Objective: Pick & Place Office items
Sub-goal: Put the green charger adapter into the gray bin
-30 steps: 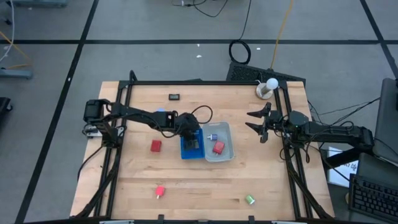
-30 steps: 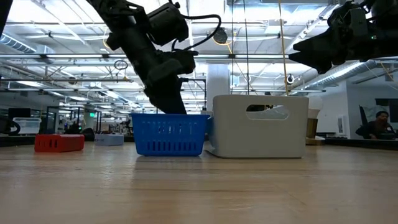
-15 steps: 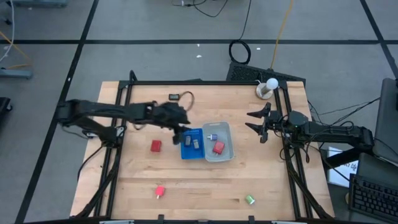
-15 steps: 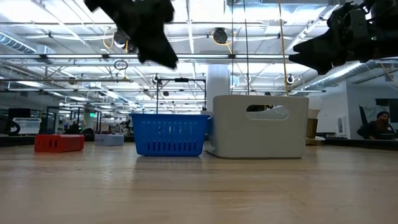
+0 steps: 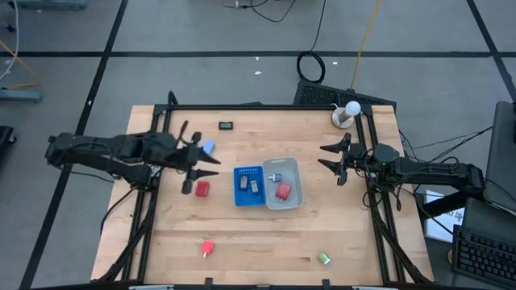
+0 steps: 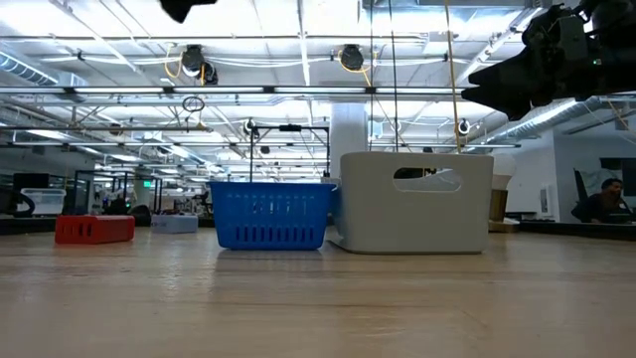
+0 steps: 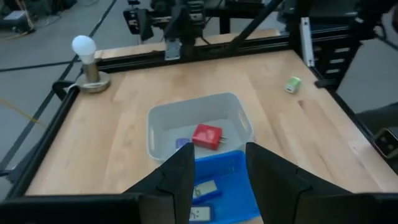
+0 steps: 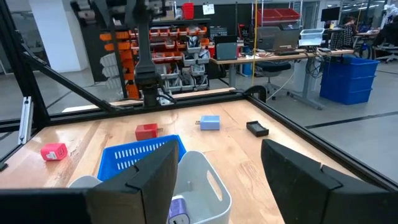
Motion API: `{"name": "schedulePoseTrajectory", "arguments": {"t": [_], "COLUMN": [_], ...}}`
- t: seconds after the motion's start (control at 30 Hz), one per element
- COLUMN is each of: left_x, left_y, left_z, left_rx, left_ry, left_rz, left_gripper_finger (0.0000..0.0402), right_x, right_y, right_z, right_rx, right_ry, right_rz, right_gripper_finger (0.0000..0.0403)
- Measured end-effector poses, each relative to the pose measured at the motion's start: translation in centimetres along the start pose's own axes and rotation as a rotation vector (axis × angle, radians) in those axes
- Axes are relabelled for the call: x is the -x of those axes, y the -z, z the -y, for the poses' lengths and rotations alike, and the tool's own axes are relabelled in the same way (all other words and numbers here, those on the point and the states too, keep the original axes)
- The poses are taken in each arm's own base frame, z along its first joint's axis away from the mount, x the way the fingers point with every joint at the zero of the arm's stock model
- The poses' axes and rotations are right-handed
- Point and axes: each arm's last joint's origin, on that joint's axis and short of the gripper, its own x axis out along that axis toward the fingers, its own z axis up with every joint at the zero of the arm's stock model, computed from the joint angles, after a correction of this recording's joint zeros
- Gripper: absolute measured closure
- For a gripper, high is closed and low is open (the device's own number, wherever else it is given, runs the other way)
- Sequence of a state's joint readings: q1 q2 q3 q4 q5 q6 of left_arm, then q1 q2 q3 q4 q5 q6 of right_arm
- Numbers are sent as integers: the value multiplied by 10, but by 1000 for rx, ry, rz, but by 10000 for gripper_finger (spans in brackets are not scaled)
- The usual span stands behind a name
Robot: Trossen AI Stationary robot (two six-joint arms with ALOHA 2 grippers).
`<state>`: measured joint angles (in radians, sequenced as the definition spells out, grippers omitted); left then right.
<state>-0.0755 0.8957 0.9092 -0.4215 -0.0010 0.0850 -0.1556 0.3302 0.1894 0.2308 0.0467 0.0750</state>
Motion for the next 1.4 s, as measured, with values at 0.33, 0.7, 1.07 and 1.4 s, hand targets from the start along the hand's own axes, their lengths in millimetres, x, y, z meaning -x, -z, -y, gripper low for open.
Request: {"name": "schedulePoseTrajectory", "arguments": {"t": [0.33, 0.7, 1.07, 1.4], "left_x": [14, 32, 27, 13], "left_y": [75, 117, 147, 168], "left_z": [7, 3, 1, 1], "left_rx": [48, 111, 159, 181], "left_ry": [-4, -71, -113, -118], "left_rz": [163, 304, 331, 376], "left_gripper_finger": [256, 256, 256, 256], "right_x": [0, 0, 0, 0], "right_y": [0, 0, 0, 0], "right_z": [0, 0, 0, 0], "right_rx": [-12, -18, -18, -18], "right_ry": [0, -1, -1, -1], "right_rz": [0, 4, 4, 3], "right_gripper_finger": [181, 181, 181, 181]}}
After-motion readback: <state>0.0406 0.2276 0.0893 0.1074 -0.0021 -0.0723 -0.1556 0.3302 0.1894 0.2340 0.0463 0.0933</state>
